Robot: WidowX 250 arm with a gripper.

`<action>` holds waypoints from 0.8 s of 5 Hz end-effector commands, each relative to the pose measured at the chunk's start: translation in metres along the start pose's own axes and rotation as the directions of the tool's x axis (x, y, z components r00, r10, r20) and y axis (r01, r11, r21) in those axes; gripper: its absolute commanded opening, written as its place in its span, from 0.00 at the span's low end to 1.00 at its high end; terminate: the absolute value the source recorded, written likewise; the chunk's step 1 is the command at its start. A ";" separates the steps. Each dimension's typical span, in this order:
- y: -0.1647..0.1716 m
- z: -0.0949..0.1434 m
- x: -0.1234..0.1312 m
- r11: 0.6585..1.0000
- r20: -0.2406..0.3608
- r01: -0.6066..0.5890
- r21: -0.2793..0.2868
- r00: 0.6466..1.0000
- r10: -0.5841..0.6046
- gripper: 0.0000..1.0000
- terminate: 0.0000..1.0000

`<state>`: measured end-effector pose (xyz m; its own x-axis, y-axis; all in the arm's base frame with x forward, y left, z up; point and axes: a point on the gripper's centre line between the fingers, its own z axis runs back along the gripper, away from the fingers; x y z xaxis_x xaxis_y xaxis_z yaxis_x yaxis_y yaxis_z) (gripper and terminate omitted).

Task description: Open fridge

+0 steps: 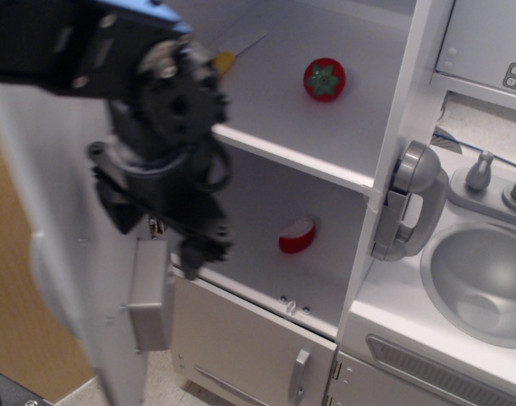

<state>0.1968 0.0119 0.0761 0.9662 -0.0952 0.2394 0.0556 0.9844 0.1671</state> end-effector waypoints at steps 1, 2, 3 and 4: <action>0.048 0.014 0.012 0.996 0.051 -0.092 0.016 0.995 0.091 1.00 0.00; 0.061 0.013 0.019 0.991 0.035 -0.134 0.017 0.991 0.133 1.00 0.00; 0.072 0.013 0.032 0.984 -0.080 -0.179 -0.018 0.981 0.177 1.00 0.00; 0.072 0.013 0.032 0.984 -0.080 -0.179 -0.018 0.981 0.177 1.00 0.00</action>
<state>0.2235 0.0717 0.0937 0.9844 0.0924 0.1497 -0.1079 0.9893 0.0986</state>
